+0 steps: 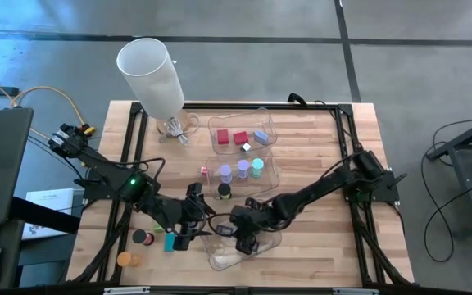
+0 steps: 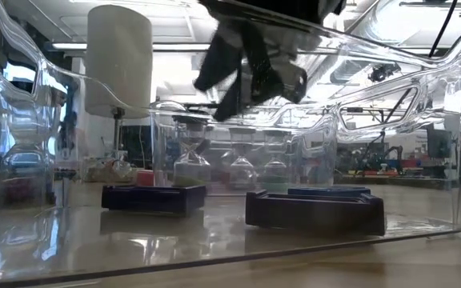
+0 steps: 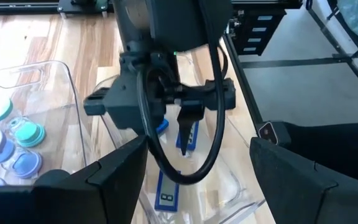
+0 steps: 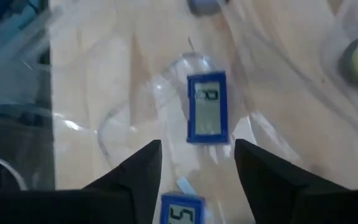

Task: Pick & Place Office items
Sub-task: Put the dark blue hourglass into the middle transparent bin

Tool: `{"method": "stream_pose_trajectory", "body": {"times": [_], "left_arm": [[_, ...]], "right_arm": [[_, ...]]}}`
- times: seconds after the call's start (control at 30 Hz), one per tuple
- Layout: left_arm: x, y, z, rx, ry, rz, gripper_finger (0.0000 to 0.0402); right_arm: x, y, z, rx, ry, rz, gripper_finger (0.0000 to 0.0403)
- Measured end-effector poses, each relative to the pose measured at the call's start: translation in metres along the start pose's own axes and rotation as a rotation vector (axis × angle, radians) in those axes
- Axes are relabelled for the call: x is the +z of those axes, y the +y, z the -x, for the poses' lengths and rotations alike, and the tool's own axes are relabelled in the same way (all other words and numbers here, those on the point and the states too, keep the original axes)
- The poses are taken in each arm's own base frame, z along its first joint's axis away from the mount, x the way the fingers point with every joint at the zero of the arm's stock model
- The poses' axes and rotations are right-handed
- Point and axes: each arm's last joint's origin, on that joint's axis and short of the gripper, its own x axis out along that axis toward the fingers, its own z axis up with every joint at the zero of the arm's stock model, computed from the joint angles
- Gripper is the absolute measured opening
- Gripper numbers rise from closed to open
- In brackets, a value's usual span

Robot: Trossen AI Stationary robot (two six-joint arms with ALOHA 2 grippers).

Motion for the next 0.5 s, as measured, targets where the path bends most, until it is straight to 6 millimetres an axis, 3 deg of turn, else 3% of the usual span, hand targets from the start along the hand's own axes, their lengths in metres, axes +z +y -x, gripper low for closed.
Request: {"method": "stream_pose_trajectory", "body": {"times": [0.17,0.5], "left_arm": [[-0.001,0.000,0.000,0.004,0.015,-0.005,0.0277],[-0.007,0.003,0.002,0.023,0.069,-0.021,0.0277]], "right_arm": [[0.007,0.008,0.019,0.051,-0.049,0.003,0.0183],[0.011,0.031,0.090,0.153,-0.111,0.050,0.0152]]}}
